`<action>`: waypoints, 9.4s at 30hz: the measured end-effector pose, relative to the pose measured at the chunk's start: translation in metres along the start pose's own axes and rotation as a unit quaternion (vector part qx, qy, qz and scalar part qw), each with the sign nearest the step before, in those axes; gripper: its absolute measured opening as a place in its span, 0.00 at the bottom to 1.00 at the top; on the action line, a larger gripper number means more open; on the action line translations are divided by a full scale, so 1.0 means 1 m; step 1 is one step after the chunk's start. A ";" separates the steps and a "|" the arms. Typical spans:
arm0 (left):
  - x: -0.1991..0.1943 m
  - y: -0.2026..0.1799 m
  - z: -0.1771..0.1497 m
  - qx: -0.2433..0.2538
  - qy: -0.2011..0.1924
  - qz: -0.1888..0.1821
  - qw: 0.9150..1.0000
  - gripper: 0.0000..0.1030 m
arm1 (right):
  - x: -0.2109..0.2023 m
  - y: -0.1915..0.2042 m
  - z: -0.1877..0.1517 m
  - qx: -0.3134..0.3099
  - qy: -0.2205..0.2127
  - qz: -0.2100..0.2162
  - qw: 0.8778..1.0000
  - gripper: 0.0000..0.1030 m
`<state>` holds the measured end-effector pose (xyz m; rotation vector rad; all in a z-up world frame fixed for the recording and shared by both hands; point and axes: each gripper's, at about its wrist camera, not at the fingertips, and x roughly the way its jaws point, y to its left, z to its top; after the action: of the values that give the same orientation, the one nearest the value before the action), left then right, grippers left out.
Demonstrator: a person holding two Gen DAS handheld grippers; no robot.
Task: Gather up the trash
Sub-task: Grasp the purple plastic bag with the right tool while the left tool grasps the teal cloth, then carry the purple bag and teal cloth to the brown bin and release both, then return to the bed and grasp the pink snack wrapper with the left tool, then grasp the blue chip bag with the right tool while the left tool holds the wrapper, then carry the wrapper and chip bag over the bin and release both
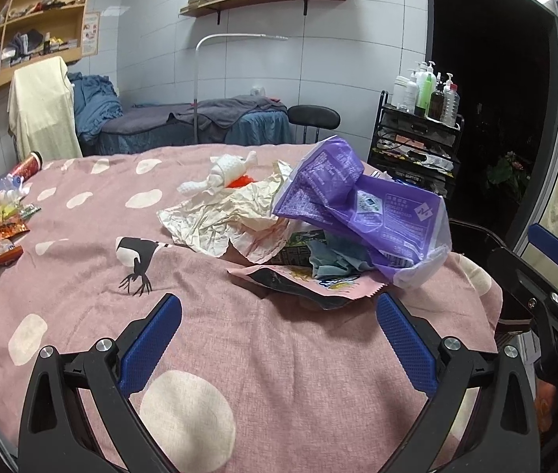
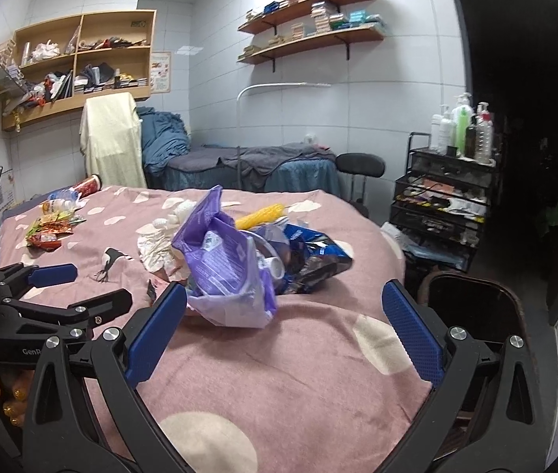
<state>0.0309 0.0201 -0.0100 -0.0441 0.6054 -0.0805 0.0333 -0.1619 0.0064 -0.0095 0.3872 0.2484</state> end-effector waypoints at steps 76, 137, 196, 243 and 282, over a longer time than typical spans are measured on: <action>0.025 -0.083 0.054 0.051 0.040 -0.159 0.985 0.25 | -0.029 -0.079 0.020 0.071 -0.038 -0.040 0.996 0.07; 0.121 -0.283 0.027 0.235 0.178 -0.238 0.926 0.35 | -0.034 -0.249 -0.073 0.259 0.046 -0.290 0.920 0.82; 0.049 -0.074 0.018 0.175 0.059 -0.065 0.981 0.91 | 0.015 -0.115 -0.027 0.166 0.053 -0.088 0.981 0.94; 0.046 -0.021 0.048 0.082 0.042 -0.072 0.993 0.05 | 0.142 -0.054 0.021 0.076 0.150 0.046 0.985 0.22; 0.023 -0.136 0.080 0.132 -0.008 -0.207 0.969 0.05 | -0.027 -0.136 0.035 0.115 0.005 -0.088 0.990 0.09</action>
<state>0.0865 -0.1160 0.0514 0.0871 0.5585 -0.5656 0.0551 -0.2986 0.0436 0.1806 0.4207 0.0294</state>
